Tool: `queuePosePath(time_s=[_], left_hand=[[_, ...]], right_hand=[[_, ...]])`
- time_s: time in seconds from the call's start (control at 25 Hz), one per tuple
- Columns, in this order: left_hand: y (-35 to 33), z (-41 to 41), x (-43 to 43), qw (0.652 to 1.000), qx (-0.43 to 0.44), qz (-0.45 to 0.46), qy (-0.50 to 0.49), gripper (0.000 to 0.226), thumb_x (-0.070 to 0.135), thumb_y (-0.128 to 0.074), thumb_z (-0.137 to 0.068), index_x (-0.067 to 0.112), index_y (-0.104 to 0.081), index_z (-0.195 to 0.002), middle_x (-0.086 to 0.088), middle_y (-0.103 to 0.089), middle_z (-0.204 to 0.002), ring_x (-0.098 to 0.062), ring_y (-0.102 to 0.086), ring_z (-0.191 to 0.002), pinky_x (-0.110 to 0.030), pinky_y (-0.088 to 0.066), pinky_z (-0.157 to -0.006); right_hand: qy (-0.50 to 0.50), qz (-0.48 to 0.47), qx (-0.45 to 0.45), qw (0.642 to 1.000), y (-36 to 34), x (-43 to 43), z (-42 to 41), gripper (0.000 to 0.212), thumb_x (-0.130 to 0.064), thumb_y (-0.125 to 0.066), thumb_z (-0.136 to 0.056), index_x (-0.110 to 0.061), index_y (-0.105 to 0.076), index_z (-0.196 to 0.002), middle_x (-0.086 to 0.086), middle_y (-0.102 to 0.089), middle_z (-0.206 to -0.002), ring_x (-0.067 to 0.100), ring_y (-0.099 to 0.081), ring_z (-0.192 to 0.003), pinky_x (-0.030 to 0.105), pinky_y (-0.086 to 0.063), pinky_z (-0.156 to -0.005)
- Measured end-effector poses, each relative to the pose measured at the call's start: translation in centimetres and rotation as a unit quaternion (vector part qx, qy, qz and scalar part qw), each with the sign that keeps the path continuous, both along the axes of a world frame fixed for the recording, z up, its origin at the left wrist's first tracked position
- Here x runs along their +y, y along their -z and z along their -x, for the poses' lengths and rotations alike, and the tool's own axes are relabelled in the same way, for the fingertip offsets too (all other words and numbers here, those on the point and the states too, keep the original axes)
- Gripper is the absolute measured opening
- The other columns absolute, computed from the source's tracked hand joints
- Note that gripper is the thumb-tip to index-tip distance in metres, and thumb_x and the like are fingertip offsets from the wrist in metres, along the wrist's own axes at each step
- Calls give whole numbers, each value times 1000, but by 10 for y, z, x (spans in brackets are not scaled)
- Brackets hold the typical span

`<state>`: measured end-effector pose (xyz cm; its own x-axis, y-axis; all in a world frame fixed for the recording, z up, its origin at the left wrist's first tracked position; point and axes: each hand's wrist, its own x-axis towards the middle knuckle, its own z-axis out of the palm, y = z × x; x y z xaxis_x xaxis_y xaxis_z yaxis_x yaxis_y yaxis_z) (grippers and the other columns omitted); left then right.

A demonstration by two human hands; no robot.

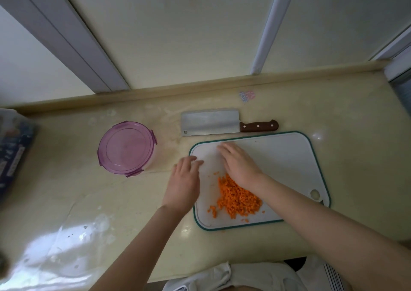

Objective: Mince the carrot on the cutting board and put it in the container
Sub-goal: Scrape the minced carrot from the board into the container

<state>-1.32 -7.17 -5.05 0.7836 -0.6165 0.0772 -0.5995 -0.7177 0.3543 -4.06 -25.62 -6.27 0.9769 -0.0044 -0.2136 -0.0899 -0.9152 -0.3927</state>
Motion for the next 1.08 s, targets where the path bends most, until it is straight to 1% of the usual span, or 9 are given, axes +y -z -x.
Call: queuePosePath(time_s=[0.12,0.2,0.28,0.48,0.6,0.72,0.92,1.0,1.08], left_hand=[[-12,-21,30,992,-72,-21,-98,37,-2,-65,-67,9,-60,-101,-12,-56,-96,-31,-52,-85,-39,-40,-73],[-12,-34,52,982,-75,-69,-160,40,-1,-73,-62,9,-58,-97,-15,-55,-92,-32,-50,-81,-40,-39,-70],[-10,-40,69,970,-81,-123,-195,43,-3,-75,-54,7,-54,-91,-17,-51,-86,-32,-49,-76,-41,-40,-68],[-10,-48,82,963,-108,-157,-190,45,-18,-65,-43,2,-49,-81,-17,-49,-74,-32,-48,-63,-36,-40,-57],[-13,-48,80,971,-97,-144,-167,49,-20,-63,-35,3,-48,-76,-16,-49,-69,-31,-48,-58,-33,-37,-53],[-16,-34,70,980,-83,-110,-142,50,-16,-60,-31,4,-46,-74,-16,-47,-65,-30,-47,-55,-30,-33,-49],[-16,15,51,988,-68,-110,-79,48,-9,-59,-32,7,-46,-75,-10,-47,-66,-26,-42,-52,-28,-27,-47],[-18,31,47,988,-65,-128,-63,48,-7,-63,-31,9,-47,-74,-8,-46,-66,-24,-42,-51,-28,-26,-46],[-19,40,46,988,-56,-133,-48,48,-6,-65,-30,9,-50,-73,-6,-47,-65,-23,-43,-50,-26,-26,-43]], right_hand=[[-29,9,18,999,-4,25,2,39,-9,-38,-99,-1,-45,-137,17,-40,-143,31,-33,-135,33,-21,-115],[-23,15,29,999,-3,40,0,38,-10,-38,-99,-1,-45,-136,18,-38,-144,33,-31,-135,35,-21,-115],[-2,20,41,999,-2,53,1,40,-14,-34,-101,-3,-38,-140,16,-28,-151,32,-22,-141,35,-17,-117],[15,33,70,997,-4,70,9,46,-17,-31,-103,-5,-24,-147,14,-14,-157,31,-9,-146,36,-12,-120],[7,30,74,997,-4,70,16,48,-16,-30,-103,-7,-19,-150,12,-10,-159,29,-6,-147,35,-9,-120],[3,17,77,997,-5,66,18,48,-14,-30,-103,-9,-21,-150,10,-10,-159,27,-6,-147,33,-8,-119],[6,5,94,996,-4,61,16,47,-12,-33,-102,-8,-28,-148,8,-18,-158,23,-14,-146,31,-12,-118],[34,-22,86,996,-9,62,14,42,-13,-35,-102,-6,-39,-143,11,-33,-151,23,-30,-140,32,-23,-115],[103,-99,45,989,-18,74,9,35,-15,-35,-102,-4,-53,-129,11,-52,-131,23,-49,-122,33,-38,-105]])
